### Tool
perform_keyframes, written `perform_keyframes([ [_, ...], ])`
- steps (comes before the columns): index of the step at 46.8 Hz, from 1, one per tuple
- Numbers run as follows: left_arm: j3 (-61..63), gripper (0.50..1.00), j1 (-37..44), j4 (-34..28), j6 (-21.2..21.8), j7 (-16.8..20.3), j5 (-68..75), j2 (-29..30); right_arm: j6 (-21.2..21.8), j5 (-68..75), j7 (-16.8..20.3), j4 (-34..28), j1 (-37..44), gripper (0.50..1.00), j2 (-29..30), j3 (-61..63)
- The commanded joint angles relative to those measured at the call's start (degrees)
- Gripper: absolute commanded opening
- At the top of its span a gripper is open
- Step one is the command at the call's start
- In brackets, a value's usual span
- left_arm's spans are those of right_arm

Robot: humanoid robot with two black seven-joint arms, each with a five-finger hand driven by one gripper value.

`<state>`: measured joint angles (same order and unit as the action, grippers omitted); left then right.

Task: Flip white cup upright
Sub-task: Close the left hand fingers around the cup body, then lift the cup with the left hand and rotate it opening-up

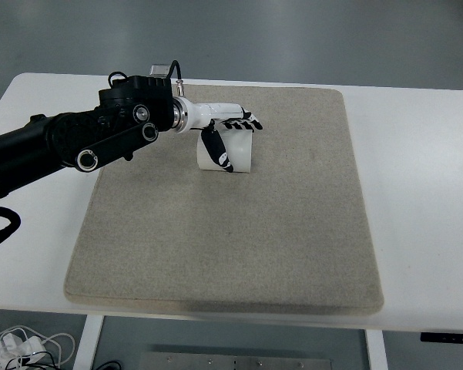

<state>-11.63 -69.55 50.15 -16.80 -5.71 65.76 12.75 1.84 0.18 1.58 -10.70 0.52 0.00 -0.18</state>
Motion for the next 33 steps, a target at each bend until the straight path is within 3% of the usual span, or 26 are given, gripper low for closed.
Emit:
perform_keyframes([
  [1,0.0,0.96,-0.1,-1.0,0.0,0.0,0.0,-0.9,0.0,0.0,0.0,0.0,0.0,0.952,0.0,0.0],
  [9,0.1,0.93,-0.1,-2.1,-0.3,0.0,0.6,-1.4,0.0,0.0,0.0,0.0,0.0,0.952,0.0,0.0],
  [15,0.0,0.814,0.1,-2.8,-0.3,0.0,1.9,-1.4,0.0,0.0,0.0,0.1,0.0,0.952,0.0,0.0],
  [19,0.0,0.707,0.1,-2.8,-0.3,0.0,2.1,-1.3,0.0,0.0,0.0,0.0,0.0,0.952,0.0,0.0],
  [23,0.0,0.66,0.2,-2.8,-0.3,0.0,1.8,-1.1,0.0,0.0,0.0,0.0,0.0,0.952,0.0,0.0],
  [28,-0.8,0.549,0.2,-2.8,-0.2,0.2,1.0,-0.9,0.0,0.0,0.0,0.0,0.0,0.952,0.0,0.0],
  [33,-2.9,0.521,0.2,-2.8,-0.3,0.6,-0.9,-0.9,0.0,0.0,0.0,0.0,0.0,0.952,0.0,0.0],
])
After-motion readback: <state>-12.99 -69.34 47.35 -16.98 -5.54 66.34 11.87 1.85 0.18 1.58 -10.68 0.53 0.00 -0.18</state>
